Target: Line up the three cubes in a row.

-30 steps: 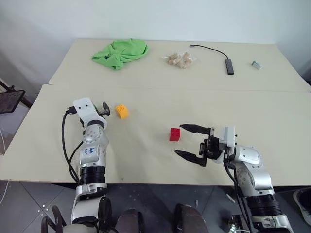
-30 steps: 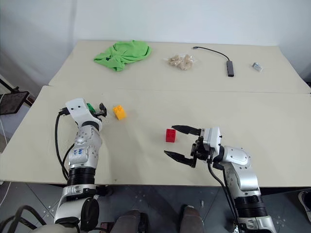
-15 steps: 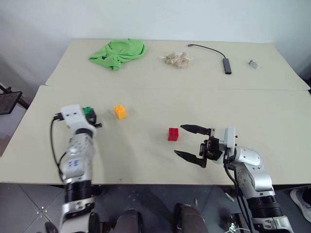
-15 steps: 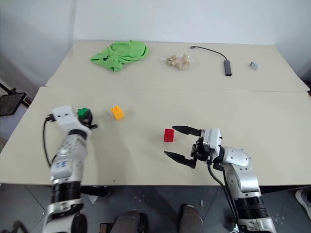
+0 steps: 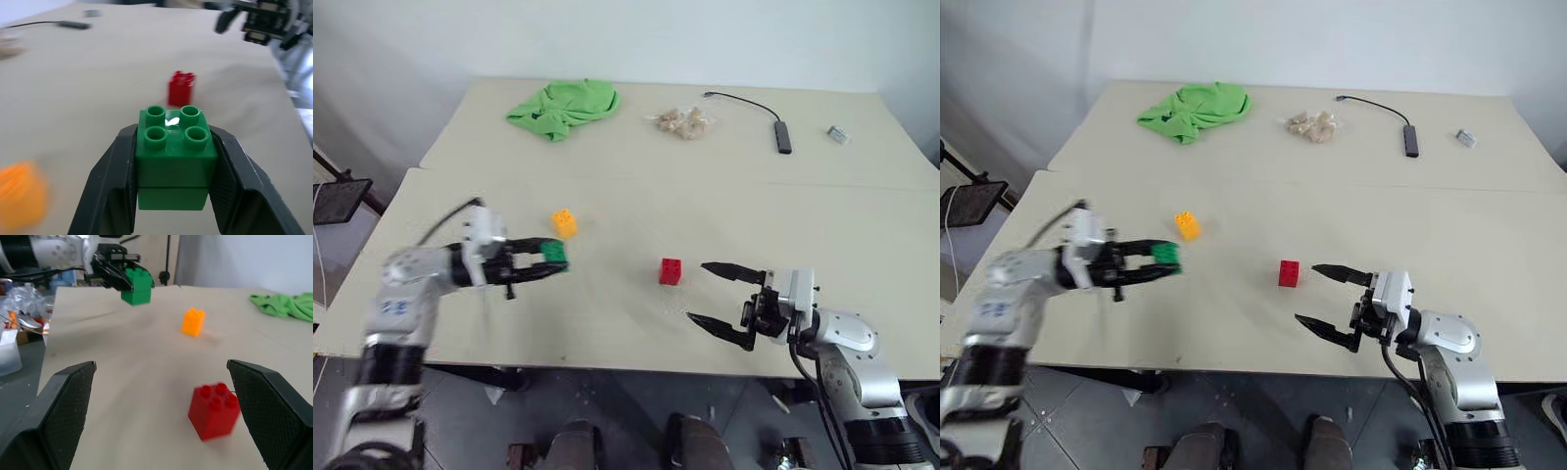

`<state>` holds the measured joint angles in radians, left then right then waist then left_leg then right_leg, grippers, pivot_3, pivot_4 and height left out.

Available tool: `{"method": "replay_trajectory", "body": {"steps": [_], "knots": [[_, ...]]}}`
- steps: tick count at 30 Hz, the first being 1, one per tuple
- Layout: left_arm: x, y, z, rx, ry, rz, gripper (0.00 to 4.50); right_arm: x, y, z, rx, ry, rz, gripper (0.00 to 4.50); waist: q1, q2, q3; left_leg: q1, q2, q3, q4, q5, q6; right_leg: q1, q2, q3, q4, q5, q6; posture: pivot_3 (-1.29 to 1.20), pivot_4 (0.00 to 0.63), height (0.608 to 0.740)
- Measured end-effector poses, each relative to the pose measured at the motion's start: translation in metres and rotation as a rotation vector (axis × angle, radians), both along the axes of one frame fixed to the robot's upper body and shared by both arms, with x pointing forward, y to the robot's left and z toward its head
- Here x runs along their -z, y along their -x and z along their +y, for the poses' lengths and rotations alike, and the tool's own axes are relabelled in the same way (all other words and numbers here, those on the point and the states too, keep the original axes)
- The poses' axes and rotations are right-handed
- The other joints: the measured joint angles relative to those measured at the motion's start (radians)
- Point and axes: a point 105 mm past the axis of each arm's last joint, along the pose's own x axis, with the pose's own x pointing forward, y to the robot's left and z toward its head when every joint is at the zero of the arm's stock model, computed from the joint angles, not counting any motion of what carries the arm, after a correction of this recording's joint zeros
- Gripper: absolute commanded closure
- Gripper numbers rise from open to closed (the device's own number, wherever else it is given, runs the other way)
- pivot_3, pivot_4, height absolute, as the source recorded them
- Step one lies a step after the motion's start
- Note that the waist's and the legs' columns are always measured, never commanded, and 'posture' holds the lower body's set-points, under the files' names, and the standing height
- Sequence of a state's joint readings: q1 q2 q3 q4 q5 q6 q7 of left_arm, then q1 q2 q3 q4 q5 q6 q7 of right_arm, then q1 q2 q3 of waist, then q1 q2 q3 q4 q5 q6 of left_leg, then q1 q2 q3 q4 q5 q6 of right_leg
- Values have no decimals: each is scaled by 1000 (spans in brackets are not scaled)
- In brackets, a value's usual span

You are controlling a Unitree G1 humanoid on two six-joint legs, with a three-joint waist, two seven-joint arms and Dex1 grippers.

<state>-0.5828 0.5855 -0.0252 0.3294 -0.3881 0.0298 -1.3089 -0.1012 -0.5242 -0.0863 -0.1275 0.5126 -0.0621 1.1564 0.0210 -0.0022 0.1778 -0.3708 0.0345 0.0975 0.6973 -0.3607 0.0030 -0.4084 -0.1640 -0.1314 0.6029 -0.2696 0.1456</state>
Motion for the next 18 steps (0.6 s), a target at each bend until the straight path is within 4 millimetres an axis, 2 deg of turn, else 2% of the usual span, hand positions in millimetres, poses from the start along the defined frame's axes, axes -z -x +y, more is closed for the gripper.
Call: {"method": "replay_trajectory", "body": {"steps": [4, 9, 12, 14, 18], "knots": [[16, -24, -37, 101, -53, 6, 2994, -9, 5, -4, 41, 3, -30, 0, -5, -1, 0, 0, 0, 1, 0, 0, 0, 0, 0, 0, -1, 0, 0, 0, 150, 740], [30, -34, -36, 118, -118, 12, 2994, -9, 11, -10, 102, 0, -24, 0, -19, -2, 1, -1, 0, 0, -1, 0, 0, 0, 0, 0, -1, 0, 1, 0, 150, 740], [33, -34, -45, 145, -112, 16, 2994, -10, 15, -9, 123, -5, -30, 0, -17, -2, 1, -1, 0, 0, 0, 0, 1, 0, 0, 0, -2, 1, 1, 0, 150, 740], [37, -34, -48, 145, -103, 25, 2269, -12, 17, -8, 128, -8, -42, 0, -17, -3, 2, -1, 0, 0, 0, 0, 1, 0, 0, 0, -2, 1, 1, 0, 150, 740], [36, -34, -48, 143, -73, 39, 1192, -10, 19, -8, 146, -12, -31, 0, -19, -3, 2, -1, 0, 0, 0, 0, 1, 0, 0, 0, -2, 1, 1, 0, 150, 740]]}}
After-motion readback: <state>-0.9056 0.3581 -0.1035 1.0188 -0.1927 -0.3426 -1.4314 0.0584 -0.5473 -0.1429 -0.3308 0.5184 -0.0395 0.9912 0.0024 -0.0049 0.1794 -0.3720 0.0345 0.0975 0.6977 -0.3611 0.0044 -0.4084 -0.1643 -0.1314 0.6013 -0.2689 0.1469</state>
